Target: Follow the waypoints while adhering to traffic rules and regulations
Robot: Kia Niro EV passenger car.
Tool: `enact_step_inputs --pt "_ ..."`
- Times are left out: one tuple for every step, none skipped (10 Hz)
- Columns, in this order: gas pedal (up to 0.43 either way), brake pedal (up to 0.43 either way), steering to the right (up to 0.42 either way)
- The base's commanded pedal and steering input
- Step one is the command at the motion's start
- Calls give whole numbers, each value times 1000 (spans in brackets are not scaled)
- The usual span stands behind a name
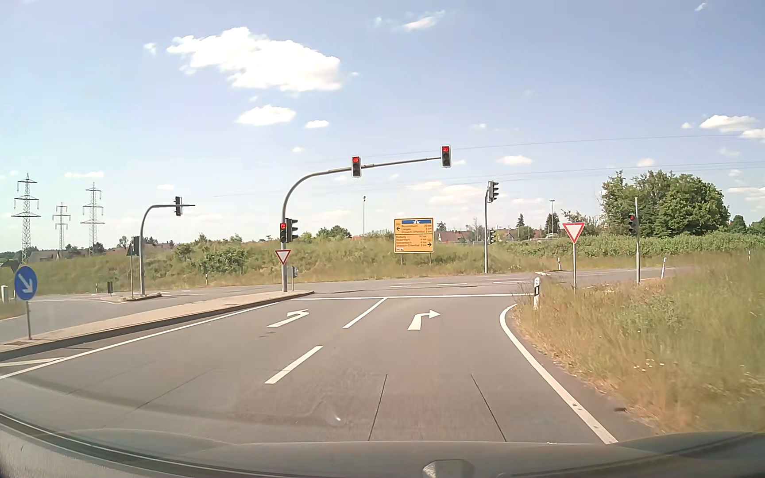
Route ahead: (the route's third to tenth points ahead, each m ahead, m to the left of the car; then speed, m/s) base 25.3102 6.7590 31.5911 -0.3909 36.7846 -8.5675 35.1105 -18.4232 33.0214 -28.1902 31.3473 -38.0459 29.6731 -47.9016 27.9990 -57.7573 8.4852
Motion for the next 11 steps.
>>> enact_step_inputs --pt "0 366 12" --pt "0 366 14" --pt "0 366 18" --pt "0 366 22" --pt "0 366 26" --pt "0 366 29" --pt "0 366 31" --pt "0 366 34" --pt "0 366 35" --pt "0 354 37" --pt "0 354 39"
